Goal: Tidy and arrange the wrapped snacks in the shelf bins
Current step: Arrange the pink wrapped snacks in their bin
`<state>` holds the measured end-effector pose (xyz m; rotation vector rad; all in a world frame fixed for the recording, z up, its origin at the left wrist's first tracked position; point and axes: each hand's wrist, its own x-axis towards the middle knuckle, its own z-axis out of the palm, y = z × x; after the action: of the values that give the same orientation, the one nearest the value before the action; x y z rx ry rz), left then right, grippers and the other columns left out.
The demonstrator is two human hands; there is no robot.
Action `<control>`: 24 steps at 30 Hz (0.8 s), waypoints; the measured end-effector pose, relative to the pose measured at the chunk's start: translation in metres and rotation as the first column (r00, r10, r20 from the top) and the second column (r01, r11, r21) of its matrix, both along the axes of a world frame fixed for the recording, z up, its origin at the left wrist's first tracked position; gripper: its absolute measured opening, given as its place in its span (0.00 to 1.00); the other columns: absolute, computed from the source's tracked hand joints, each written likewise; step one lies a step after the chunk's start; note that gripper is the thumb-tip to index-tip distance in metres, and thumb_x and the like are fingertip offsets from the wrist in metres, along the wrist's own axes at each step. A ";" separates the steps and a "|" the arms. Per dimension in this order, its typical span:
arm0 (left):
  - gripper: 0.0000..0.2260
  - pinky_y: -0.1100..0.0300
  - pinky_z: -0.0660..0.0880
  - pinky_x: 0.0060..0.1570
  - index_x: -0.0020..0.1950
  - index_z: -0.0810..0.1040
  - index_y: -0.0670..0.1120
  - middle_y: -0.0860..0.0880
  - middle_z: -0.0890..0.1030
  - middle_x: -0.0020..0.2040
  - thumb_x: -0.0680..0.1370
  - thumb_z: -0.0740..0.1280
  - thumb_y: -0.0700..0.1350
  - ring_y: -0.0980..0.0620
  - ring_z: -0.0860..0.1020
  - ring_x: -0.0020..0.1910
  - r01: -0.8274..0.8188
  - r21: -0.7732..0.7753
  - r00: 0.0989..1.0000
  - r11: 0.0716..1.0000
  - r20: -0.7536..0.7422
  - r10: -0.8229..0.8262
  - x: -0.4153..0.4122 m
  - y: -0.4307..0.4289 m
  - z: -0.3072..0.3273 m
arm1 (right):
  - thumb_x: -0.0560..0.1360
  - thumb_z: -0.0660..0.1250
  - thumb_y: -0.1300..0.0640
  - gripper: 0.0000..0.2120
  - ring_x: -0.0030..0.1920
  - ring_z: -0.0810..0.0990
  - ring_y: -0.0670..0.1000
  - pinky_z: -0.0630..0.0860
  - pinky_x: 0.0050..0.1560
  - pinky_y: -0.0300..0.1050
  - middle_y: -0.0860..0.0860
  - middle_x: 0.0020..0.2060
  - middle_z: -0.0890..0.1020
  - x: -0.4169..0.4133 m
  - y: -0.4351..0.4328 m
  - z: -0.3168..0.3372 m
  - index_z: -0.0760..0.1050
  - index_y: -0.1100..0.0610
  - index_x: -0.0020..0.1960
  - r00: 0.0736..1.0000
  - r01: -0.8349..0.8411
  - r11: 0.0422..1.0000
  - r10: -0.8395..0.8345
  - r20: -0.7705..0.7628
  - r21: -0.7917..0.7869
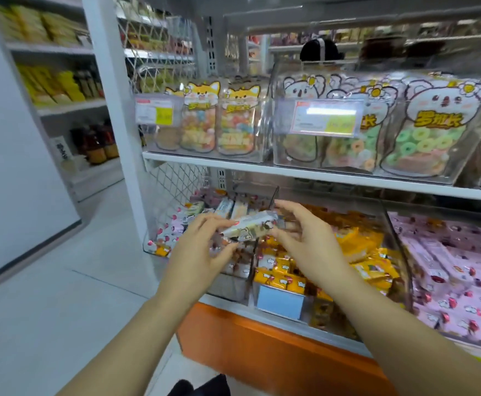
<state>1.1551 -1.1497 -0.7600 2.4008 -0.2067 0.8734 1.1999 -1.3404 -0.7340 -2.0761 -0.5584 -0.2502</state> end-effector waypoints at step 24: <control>0.19 0.52 0.67 0.57 0.63 0.76 0.51 0.48 0.73 0.64 0.76 0.64 0.59 0.47 0.70 0.63 -0.488 -0.195 0.844 0.851 -0.352 0.404 0.059 0.036 -0.008 | 0.78 0.61 0.49 0.16 0.68 0.68 0.42 0.40 0.74 0.50 0.42 0.67 0.72 0.021 0.027 -0.028 0.73 0.47 0.65 0.994 -0.080 0.841 0.106 0.019 -0.536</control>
<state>1.2141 -1.1137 -0.7684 2.3009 0.5907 0.6609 1.2212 -1.3130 -0.7621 -2.5782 -0.8299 -0.0886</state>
